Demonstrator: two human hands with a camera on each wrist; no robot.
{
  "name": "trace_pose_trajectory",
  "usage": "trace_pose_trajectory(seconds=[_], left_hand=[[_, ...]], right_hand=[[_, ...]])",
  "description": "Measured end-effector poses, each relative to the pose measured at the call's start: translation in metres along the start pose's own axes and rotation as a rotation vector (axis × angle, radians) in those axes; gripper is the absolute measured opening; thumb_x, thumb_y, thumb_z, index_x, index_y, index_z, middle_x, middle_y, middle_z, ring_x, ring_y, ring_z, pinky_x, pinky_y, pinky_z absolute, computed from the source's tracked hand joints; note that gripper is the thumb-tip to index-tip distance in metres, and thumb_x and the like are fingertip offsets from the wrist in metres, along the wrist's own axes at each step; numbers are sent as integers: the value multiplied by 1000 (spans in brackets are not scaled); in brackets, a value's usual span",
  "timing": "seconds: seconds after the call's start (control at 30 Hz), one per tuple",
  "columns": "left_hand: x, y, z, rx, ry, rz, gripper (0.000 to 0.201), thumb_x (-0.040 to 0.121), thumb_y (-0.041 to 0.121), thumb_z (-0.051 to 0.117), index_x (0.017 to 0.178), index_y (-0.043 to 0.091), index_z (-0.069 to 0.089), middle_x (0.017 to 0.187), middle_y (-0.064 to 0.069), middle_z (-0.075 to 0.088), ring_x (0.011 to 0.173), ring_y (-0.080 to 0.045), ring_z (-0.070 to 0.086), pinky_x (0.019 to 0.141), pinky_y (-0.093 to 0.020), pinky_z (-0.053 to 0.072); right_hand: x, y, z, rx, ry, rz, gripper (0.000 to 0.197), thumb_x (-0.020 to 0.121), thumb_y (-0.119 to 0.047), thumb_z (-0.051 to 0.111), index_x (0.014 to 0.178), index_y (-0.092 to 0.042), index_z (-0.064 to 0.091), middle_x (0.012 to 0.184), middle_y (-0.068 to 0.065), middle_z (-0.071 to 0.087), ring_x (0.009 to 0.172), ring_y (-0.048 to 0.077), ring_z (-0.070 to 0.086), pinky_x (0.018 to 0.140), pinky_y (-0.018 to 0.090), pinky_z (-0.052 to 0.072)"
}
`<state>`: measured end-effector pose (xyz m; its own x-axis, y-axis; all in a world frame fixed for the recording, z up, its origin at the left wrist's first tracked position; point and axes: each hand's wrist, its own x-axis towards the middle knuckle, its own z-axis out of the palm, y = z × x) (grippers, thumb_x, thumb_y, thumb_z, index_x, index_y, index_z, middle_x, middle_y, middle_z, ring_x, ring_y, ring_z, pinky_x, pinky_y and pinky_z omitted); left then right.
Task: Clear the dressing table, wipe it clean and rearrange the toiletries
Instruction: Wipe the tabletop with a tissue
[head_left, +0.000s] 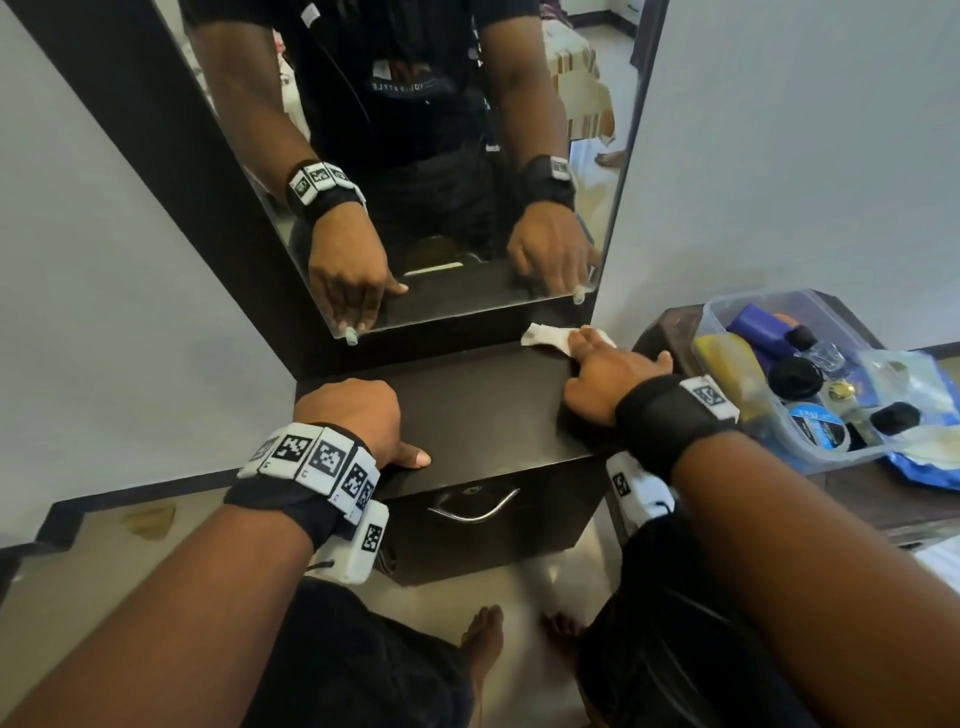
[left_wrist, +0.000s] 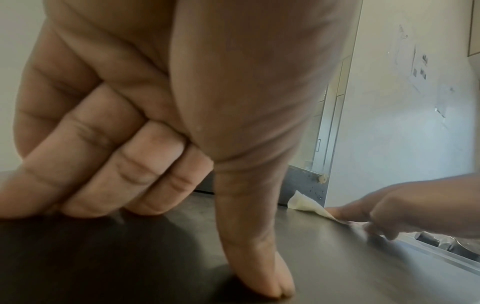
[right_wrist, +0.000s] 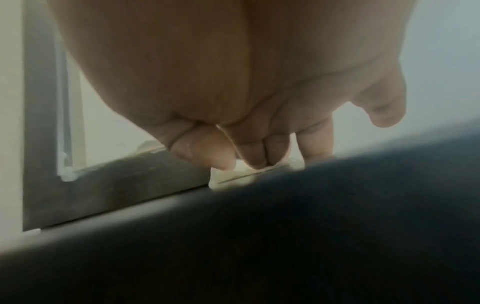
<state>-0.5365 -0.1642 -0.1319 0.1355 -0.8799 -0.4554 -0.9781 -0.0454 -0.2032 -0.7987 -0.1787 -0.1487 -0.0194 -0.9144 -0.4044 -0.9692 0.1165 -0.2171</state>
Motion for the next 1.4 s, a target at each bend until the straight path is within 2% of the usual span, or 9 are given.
trace_pose_trajectory(seconds=[0.1,0.2,0.4,0.6,0.97,1.1,1.2,1.3,1.4], left_hand=[[1,1,1,-4,-7,-5,64,70,77,79,90,19,61,84,-1,65,81,-24,64,73,-36,52],[1,2,-2,5,-15,-6,65,69,77,79,89,19,59,84,-1,64,81,-25,64,73,-36,51],[5,3,-3,21,-15,10,64,67,78,80,84,20,57,83,-1,65,79,-24,64,73,-36,51],[1,0,0,13,6,11,65,69,79,78,85,18,60,82,-2,65,74,-22,61,71,-36,50],[-6,0,1,4,30,1,64,73,78,76,86,18,56,85,-2,64,80,-22,63,75,-36,54],[-8,-1,2,15,26,0,64,74,78,74,86,18,55,85,-2,64,80,-22,64,75,-37,55],[-13,-1,2,22,43,-9,66,74,80,72,87,17,57,85,-2,63,81,-21,64,74,-36,55],[-22,-3,14,-33,73,-31,73,74,85,67,100,17,66,94,-3,65,89,-26,64,79,-38,55],[-41,9,26,-95,30,-8,82,81,83,60,134,20,61,132,-8,64,121,-30,60,101,-45,52]], right_hand=[[9,2,-1,-39,14,-2,75,89,-46,46,160,-28,25,169,-3,24,152,29,32,118,75,8],[1,2,8,-88,21,-15,82,88,-46,44,163,-27,15,173,-5,11,156,26,20,118,75,3],[-67,2,29,-85,-25,-56,81,92,-44,45,164,-26,12,173,-3,5,159,24,7,120,71,-8],[-113,3,55,23,-145,-124,90,92,-45,46,165,-23,-1,174,1,-5,160,23,0,129,49,1],[6,13,16,3,-34,-182,82,98,-38,50,166,-26,5,174,-5,-4,160,20,-2,125,57,7],[0,20,23,22,-28,-180,83,99,-48,51,166,-29,6,174,-8,-4,160,20,-2,125,62,6],[-34,20,41,216,19,-111,84,95,-54,59,164,-29,18,173,-8,7,159,20,8,126,59,12],[-65,13,65,462,182,-50,74,92,-57,61,156,-26,40,163,-2,35,149,24,35,123,55,25],[-67,20,76,426,324,-64,56,93,-53,60,143,-30,55,150,-6,52,143,19,41,123,61,19]])
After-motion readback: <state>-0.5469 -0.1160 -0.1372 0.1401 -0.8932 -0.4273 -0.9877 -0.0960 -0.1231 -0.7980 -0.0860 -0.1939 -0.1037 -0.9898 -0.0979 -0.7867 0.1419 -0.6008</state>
